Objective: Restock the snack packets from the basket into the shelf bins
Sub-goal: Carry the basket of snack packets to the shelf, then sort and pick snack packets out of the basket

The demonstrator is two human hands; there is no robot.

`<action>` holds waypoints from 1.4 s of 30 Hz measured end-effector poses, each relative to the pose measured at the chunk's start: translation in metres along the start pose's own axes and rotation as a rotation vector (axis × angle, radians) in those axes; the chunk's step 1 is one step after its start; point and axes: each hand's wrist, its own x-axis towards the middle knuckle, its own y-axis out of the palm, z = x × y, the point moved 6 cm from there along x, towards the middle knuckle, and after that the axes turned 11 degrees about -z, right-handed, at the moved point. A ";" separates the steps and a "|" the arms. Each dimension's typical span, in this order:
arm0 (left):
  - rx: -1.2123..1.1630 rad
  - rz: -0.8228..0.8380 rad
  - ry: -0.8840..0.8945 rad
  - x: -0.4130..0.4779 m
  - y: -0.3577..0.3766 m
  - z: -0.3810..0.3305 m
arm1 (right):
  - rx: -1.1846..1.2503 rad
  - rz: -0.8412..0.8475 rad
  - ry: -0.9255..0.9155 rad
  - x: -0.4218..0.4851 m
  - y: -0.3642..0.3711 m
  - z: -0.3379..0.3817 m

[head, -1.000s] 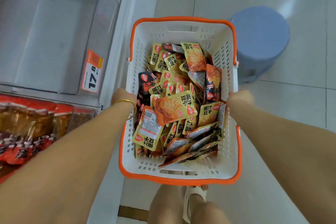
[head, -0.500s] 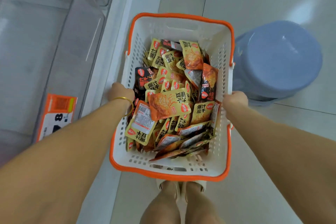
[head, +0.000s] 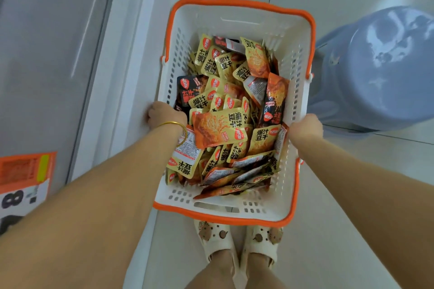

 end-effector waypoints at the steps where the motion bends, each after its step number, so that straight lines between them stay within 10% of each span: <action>1: -0.004 0.000 -0.013 -0.005 -0.002 0.000 | -0.030 0.017 -0.008 -0.005 -0.002 0.002; 20: -0.085 0.214 0.078 -0.210 -0.083 -0.112 | -0.394 0.505 -0.836 -0.108 -0.176 0.112; 42: -0.349 0.154 -0.078 -0.193 -0.209 -0.041 | -0.841 0.489 -1.248 -0.248 -0.143 0.225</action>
